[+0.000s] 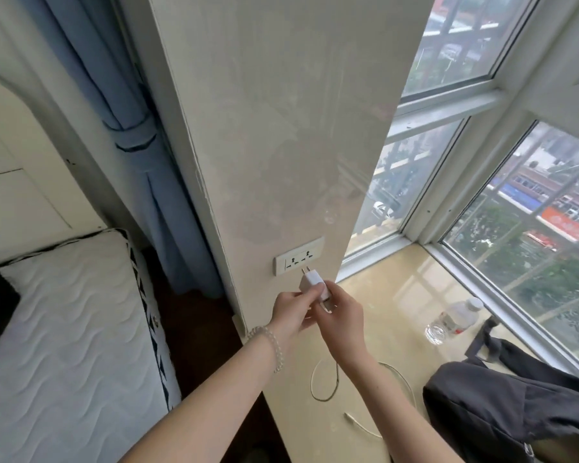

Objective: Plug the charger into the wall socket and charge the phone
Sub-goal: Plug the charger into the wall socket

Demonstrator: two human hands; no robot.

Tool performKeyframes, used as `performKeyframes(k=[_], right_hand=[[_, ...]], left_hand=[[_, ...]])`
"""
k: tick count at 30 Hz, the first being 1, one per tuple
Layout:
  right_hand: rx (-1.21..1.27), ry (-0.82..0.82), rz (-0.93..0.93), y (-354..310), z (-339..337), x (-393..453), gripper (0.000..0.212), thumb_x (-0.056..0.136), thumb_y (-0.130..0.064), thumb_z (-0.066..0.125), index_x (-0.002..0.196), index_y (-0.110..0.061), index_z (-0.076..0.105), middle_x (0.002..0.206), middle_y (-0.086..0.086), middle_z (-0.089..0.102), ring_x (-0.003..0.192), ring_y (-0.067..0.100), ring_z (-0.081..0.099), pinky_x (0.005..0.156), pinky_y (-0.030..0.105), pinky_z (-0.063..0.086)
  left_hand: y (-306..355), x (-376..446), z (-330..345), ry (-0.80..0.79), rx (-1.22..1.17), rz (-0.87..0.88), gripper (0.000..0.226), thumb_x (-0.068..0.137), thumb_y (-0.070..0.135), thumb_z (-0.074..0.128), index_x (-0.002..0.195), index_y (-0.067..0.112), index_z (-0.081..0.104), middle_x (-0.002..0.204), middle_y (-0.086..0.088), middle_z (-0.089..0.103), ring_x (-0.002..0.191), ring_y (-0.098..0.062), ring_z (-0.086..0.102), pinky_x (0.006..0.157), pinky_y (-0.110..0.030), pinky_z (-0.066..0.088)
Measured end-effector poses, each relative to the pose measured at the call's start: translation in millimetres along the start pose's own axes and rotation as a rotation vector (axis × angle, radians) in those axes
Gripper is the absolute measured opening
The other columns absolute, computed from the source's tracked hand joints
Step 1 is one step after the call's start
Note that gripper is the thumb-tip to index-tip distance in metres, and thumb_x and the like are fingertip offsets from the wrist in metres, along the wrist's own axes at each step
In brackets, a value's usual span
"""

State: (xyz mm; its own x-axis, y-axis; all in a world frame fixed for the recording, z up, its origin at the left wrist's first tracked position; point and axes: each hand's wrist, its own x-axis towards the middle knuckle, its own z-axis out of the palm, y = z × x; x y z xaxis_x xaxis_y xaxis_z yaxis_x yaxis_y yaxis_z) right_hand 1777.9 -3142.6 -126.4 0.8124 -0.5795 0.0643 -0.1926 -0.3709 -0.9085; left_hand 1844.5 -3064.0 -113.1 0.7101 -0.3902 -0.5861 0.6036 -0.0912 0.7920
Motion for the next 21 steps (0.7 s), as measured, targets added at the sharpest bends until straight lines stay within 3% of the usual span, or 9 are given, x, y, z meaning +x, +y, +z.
performKeyframes(k=[3,6,12,14,18,21], right_hand=[[-0.015,-0.022,0.011,8,10,11,0.008,0.084,-0.025,0.058,0.079,-0.031,0.058,0.063,-0.013,0.062,0.055,0.003,0.054,0.049,0.013,0.039],[-0.069,-0.037,-0.004,17,18,22,0.018,0.086,-0.03,0.058,0.071,-0.035,0.049,0.055,-0.013,0.056,0.05,0.004,0.048,0.046,0.015,0.035],[-0.119,-0.066,0.004,25,30,37,0.022,0.087,-0.026,0.057,0.068,-0.024,0.046,0.053,-0.012,0.053,0.048,0.005,0.044,0.044,0.017,0.033],[-0.122,-0.073,0.021,29,31,39,0.018,0.086,-0.023,0.058,0.07,-0.021,0.049,0.051,-0.007,0.051,0.048,0.007,0.041,0.045,0.019,0.031],[-0.134,-0.108,0.001,33,29,44,0.012,0.083,-0.016,0.059,0.074,-0.018,0.052,0.052,-0.003,0.048,0.049,0.01,0.036,0.047,0.024,0.032],[-0.19,-0.139,-0.023,32,27,48,0.005,0.084,-0.015,0.059,0.08,-0.016,0.055,0.055,0.002,0.055,0.05,0.015,0.04,0.05,0.033,0.039]], left_hand=[[-1,17,-4,0.047,-0.03,-0.038,0.031,0.083,0.027,0.07,0.091,-0.003,0.071,0.084,-0.014,0.074,0.071,-0.02,0.07,0.066,-0.027,0.055],[-5,31,-7,0.066,-0.056,-0.064,0.031,0.084,0.027,0.068,0.094,-0.002,0.07,0.086,-0.012,0.073,0.072,-0.018,0.07,0.06,-0.024,0.054],[-4,44,-11,0.053,-0.078,-0.086,0.028,0.087,0.026,0.064,0.096,0.001,0.069,0.08,-0.006,0.073,0.066,-0.012,0.069,0.058,-0.022,0.053],[-5,48,-11,0.044,-0.06,-0.081,0.03,0.088,0.026,0.062,0.099,-0.001,0.069,0.084,-0.008,0.072,0.073,-0.014,0.069,0.064,-0.023,0.054],[-6,53,-7,0.078,-0.045,-0.051,0.034,0.091,0.024,0.058,0.104,-0.007,0.066,0.106,-0.021,0.07,0.101,-0.029,0.067,0.095,-0.039,0.051],[-6,56,-7,0.097,-0.012,-0.032,0.037,0.091,0.023,0.058,0.104,-0.012,0.064,0.102,-0.024,0.069,0.096,-0.036,0.065,0.093,-0.038,0.05]])
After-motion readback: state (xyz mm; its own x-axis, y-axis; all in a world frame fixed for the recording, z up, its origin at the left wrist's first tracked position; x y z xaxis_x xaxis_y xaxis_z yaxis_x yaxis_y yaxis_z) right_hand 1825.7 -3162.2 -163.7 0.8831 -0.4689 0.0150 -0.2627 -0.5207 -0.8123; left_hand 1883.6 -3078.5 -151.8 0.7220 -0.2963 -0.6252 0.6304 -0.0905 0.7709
